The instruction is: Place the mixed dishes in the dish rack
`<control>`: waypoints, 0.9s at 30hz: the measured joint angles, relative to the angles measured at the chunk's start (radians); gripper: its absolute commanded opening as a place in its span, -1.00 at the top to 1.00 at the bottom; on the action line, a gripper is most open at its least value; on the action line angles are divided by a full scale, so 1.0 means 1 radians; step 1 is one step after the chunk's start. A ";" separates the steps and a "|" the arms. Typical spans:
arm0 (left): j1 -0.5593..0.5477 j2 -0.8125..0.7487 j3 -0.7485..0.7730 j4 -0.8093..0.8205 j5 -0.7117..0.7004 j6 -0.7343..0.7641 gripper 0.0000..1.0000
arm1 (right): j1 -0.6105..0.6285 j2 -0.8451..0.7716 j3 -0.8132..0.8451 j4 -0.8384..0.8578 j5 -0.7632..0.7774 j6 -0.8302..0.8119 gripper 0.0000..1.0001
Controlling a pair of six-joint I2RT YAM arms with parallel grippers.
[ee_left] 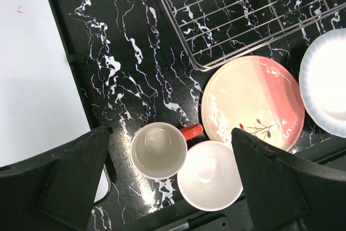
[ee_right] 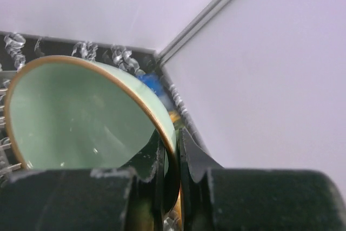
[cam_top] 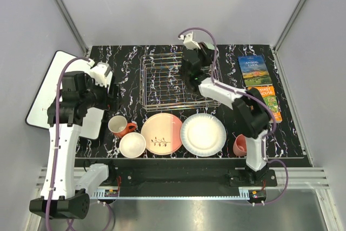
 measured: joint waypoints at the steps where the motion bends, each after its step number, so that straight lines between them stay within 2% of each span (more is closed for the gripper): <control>1: 0.000 -0.001 -0.005 0.000 -0.002 0.001 -0.98 | 0.004 0.036 0.011 0.134 0.011 -0.123 1.00; 4: 0.000 -0.007 -0.019 0.001 -0.010 0.005 -0.98 | 0.006 0.200 0.106 0.514 0.044 -0.528 1.00; 9: 0.000 -0.029 -0.040 0.003 -0.023 0.017 -0.98 | 0.007 0.327 0.127 0.737 0.117 -0.811 1.00; 14: 0.000 -0.047 -0.048 0.003 -0.032 0.024 -0.98 | 0.013 0.352 0.127 0.811 0.167 -0.906 1.00; 23: 0.000 -0.054 -0.060 0.008 -0.038 0.024 -0.98 | 0.021 0.358 0.124 0.868 0.188 -0.921 1.00; 27: 0.000 -0.056 -0.060 0.008 -0.045 0.024 -0.98 | 0.021 0.412 0.161 0.884 0.194 -0.923 1.00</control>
